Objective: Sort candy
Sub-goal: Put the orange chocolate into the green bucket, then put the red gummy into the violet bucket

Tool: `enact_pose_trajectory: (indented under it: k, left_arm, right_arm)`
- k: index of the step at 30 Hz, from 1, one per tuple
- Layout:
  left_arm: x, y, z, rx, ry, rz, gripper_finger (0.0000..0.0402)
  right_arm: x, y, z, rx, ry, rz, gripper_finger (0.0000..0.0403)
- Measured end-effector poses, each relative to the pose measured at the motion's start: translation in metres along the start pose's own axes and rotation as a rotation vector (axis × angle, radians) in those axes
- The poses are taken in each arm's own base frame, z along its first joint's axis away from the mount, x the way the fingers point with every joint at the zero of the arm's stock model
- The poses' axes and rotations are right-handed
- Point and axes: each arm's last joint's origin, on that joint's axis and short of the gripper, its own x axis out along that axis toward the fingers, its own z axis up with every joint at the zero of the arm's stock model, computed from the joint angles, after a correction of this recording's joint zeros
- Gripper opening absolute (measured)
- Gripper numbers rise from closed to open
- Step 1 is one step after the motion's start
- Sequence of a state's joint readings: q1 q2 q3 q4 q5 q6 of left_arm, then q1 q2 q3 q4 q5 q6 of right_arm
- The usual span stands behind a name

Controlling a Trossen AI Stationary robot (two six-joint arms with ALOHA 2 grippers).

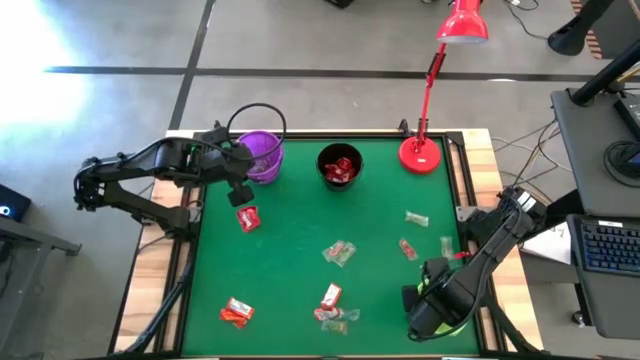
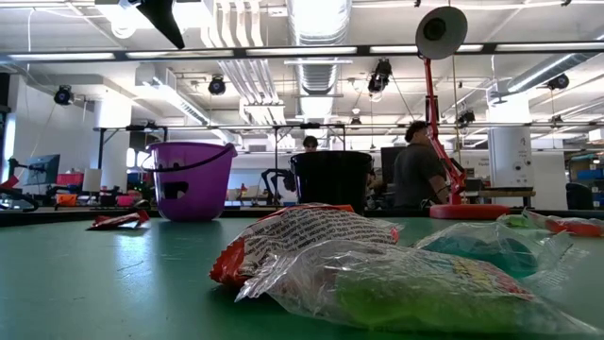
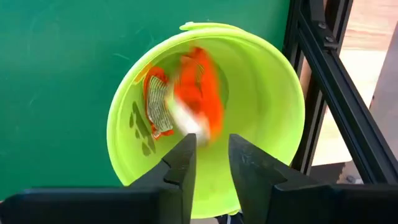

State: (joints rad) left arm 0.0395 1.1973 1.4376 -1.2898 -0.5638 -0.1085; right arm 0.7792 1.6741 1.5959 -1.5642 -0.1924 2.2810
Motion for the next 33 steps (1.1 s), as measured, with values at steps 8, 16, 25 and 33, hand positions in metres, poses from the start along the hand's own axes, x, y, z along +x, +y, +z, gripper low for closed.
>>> enact_pose_trajectory:
  k: [8,16,25,33]
  left_arm:
    - [0.000,0.000,0.000,0.002,0.000,0.000,0.0080]
    - [0.000,0.000,-0.001,0.026,0.008,0.001,0.0080]
    - [0.000,0.000,-0.001,0.029,0.011,0.002,0.0080]
    - [0.000,0.000,-0.001,0.030,0.014,0.002,0.0080]
  right_arm:
    - [0.000,0.001,0.002,0.014,-0.046,0.033,0.0135]
    - [-0.005,0.018,0.024,0.035,-0.244,0.195,0.0138]
    - [-0.002,0.045,0.072,-0.073,-0.371,0.150,0.0138]
    - [0.016,0.057,0.120,-0.188,-0.330,-0.001,0.0138]
